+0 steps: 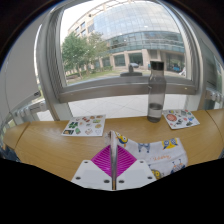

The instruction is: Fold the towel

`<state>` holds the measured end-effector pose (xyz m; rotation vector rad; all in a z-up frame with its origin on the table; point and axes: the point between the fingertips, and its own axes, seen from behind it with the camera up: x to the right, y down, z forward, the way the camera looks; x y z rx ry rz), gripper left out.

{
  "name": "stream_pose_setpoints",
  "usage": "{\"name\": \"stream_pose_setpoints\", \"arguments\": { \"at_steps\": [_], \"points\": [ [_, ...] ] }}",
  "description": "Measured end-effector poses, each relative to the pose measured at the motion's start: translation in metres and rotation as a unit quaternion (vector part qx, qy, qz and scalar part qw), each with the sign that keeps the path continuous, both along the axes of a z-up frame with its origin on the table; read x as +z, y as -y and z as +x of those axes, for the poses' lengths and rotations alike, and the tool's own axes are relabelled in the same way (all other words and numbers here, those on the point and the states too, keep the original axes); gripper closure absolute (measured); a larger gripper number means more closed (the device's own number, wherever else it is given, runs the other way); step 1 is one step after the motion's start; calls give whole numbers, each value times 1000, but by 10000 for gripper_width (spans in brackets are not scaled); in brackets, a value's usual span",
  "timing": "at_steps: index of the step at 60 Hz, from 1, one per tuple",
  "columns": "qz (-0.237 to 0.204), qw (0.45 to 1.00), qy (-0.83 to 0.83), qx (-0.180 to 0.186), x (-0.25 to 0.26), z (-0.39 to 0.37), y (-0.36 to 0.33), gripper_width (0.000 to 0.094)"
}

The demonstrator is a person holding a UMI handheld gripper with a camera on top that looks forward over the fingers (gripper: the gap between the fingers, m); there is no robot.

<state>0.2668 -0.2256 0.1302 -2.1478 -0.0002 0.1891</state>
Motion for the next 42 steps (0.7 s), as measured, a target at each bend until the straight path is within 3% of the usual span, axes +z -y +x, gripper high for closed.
{"name": "stream_pose_setpoints", "arguments": {
  "at_steps": [7,15,19,23,26,34,42],
  "points": [
    [21,999,-21,-11,43,48,6,907],
    [21,998,-23,-52,41,129,-2,907],
    [6,996,0,-87,25,177,2,772],
    [-11,992,44,-114,-6,224,-3,758],
    [-28,989,69,-128,-23,250,0,692],
    [-43,988,61,-136,-48,275,3,558],
    [-3,991,45,-126,-8,264,-5,473]
  ]
}}
